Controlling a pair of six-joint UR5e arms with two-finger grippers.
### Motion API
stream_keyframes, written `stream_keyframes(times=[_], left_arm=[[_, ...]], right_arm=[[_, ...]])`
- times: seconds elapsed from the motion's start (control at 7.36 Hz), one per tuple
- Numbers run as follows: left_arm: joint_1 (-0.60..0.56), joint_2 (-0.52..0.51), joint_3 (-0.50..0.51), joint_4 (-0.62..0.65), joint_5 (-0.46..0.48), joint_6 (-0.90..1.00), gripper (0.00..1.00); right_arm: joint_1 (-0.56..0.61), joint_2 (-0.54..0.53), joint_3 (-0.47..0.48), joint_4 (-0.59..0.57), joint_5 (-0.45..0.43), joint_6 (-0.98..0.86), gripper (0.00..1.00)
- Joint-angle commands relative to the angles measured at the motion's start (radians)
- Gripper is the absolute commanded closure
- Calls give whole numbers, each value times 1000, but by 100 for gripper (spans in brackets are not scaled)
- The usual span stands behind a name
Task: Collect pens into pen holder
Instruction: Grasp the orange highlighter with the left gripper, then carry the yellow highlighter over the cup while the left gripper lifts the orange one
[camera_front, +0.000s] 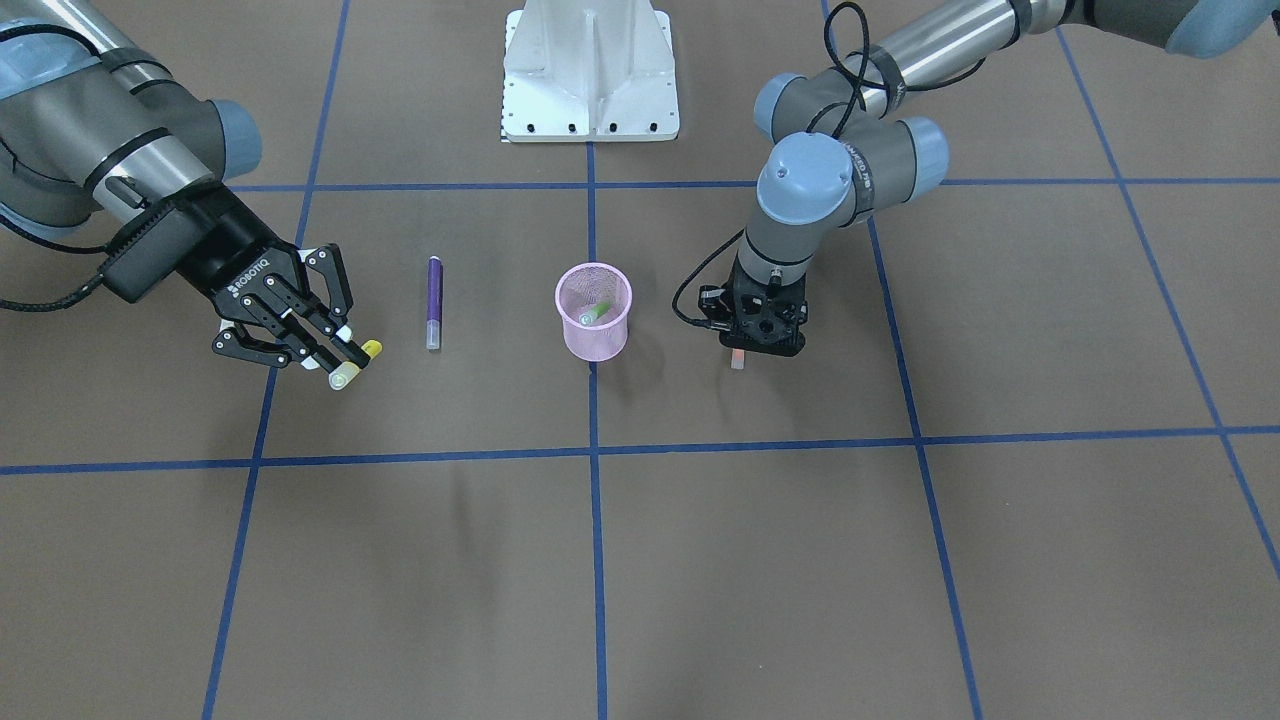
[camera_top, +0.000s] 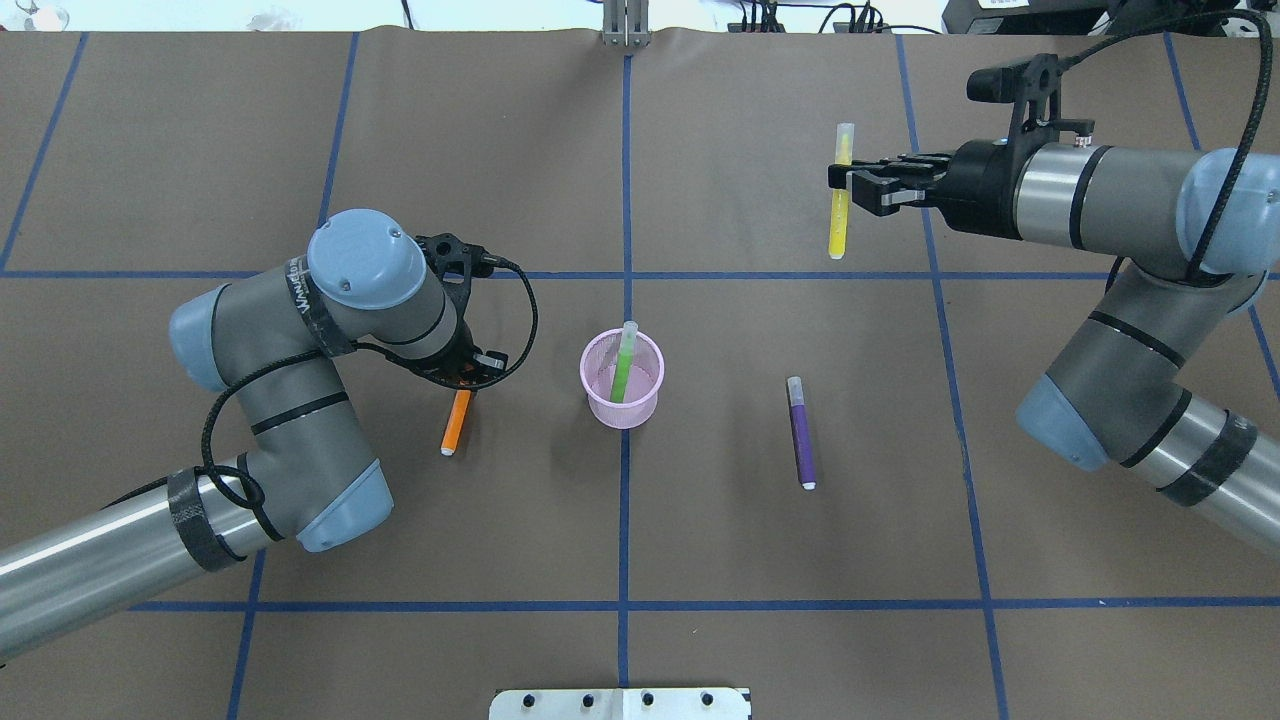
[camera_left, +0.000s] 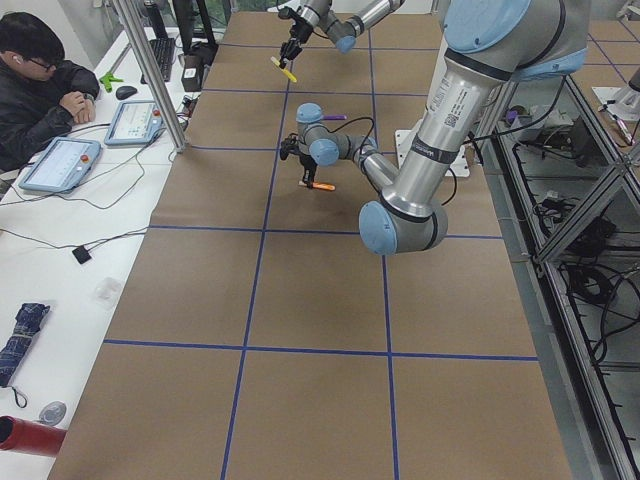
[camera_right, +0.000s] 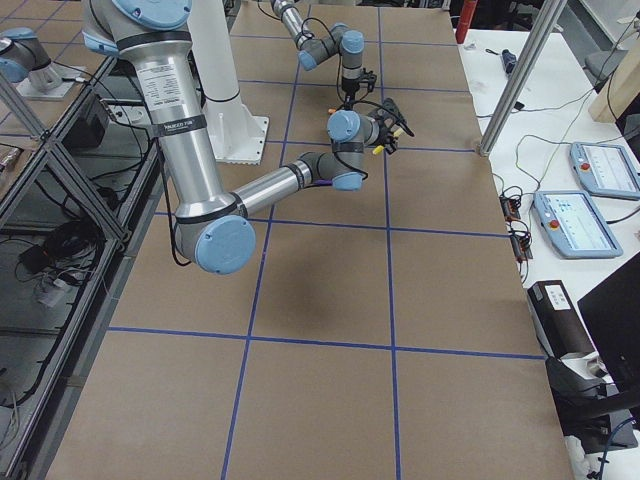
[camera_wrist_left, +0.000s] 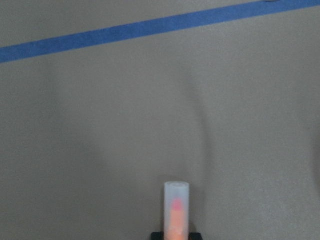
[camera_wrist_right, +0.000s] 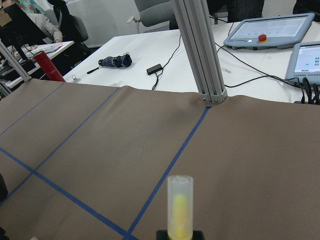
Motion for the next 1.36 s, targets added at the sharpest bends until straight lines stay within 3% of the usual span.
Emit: stream_keyframes(times=[0.0, 0.41, 0.54, 0.82, 1.22], left_arm=[[-6, 3, -23, 2, -28, -6, 100], [-84, 70, -240, -1, -16, -52, 100], [-118, 71, -257, -7, -1, -48, 100], [-122, 71, -300, -11, 102, -41, 100], [-150, 72, -304, -42, 103, -37, 100]], right_arm=[[1, 0, 2, 0, 0, -1, 100], [-18, 17, 23, 2, -2, 3, 100], [-50, 56, 22, 0, -17, 3, 100], [-154, 112, 28, -2, -159, -4, 100], [-330, 170, 26, -15, -366, -52, 100]])
